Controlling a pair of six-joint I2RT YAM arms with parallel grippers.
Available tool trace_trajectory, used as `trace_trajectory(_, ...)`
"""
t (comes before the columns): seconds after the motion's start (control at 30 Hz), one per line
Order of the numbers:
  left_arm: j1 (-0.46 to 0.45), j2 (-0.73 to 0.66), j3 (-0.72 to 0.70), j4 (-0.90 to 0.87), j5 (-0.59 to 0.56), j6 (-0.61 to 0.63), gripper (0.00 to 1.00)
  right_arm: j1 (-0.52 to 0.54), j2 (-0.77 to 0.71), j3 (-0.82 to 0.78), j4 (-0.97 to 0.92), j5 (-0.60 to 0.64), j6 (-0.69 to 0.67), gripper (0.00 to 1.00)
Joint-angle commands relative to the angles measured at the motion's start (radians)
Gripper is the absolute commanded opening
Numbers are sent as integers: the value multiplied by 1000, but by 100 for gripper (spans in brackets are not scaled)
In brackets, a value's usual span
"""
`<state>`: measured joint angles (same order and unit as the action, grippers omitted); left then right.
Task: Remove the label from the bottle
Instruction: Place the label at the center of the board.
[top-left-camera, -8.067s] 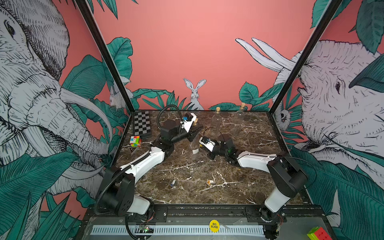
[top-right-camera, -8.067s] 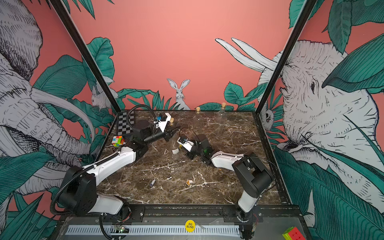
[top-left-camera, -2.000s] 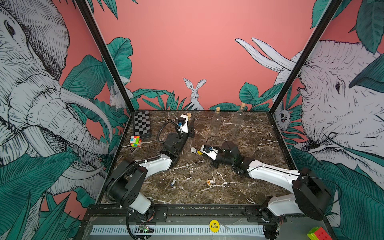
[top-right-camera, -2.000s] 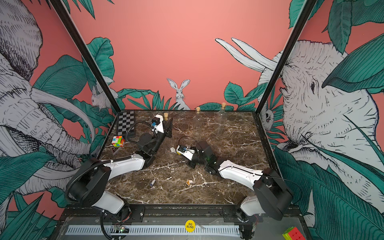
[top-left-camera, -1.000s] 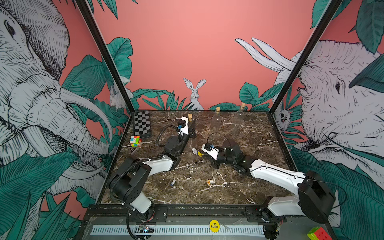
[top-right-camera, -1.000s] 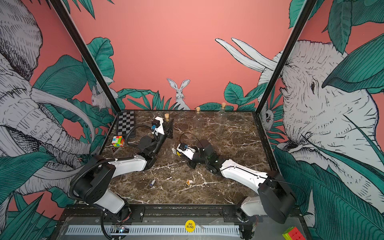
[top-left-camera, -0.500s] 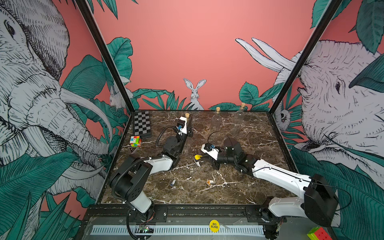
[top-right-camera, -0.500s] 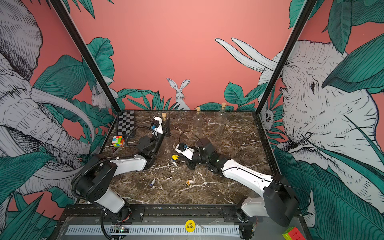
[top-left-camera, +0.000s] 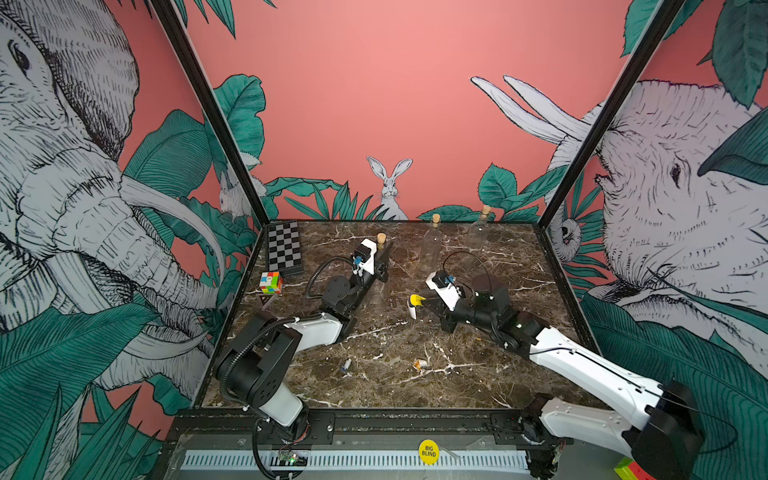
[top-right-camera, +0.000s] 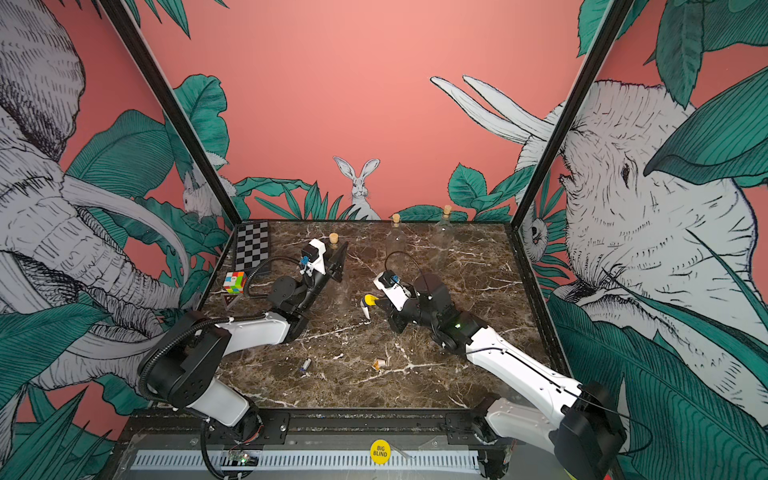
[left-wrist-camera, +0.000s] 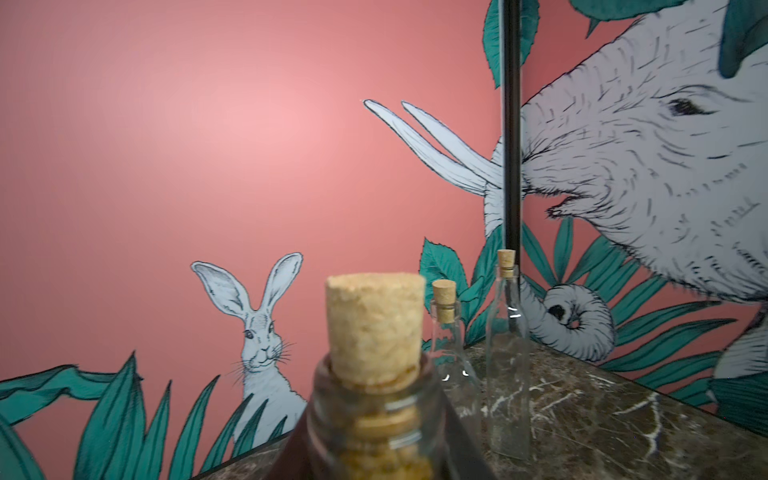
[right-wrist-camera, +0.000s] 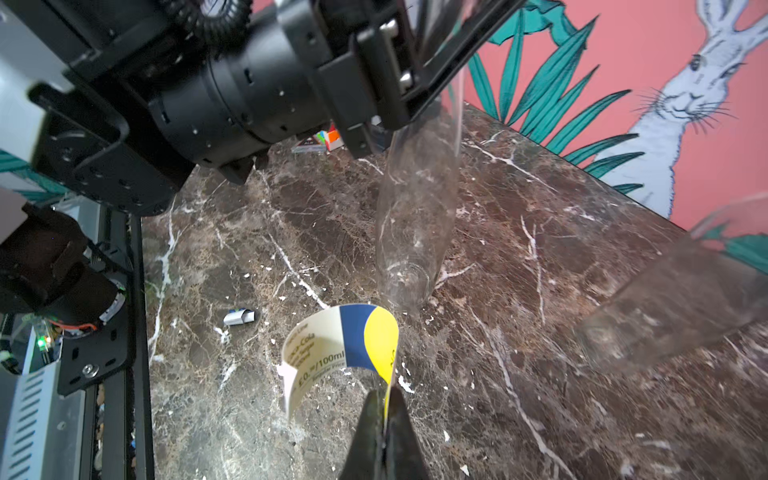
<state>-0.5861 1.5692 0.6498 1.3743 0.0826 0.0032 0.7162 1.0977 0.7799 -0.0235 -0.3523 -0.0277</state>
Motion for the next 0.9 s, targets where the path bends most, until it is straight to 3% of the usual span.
trace_trajectory(0.0, 7, -30, 28, 23, 150, -97, 0, -14, -40, -30, -16, 53, 94, 0)
trace_trajectory(0.17, 9, 10, 45, 29, 169, -131, 1, -25, -48, -18, -70, 72, 130, 0)
trace_trajectory(0.2, 11, 14, 44, 28, 169, -132, 5, -26, -41, -6, -106, 78, 131, 0)
trace_trajectory(0.33, 18, 15, 34, 27, 178, -123, 38, -37, 19, 58, -286, 122, 145, 0)
trace_trajectory(0.43, 22, 10, 27, 3, 202, -97, 54, -57, 81, 91, -392, 125, 188, 0)
trace_trajectory(0.6, 26, 0, 28, -50, 210, -70, 64, -91, 216, 156, -512, 112, 267, 0)
trace_trajectory(0.87, 32, -54, 63, -147, 255, 0, 79, -127, 510, 258, -592, 48, 253, 0)
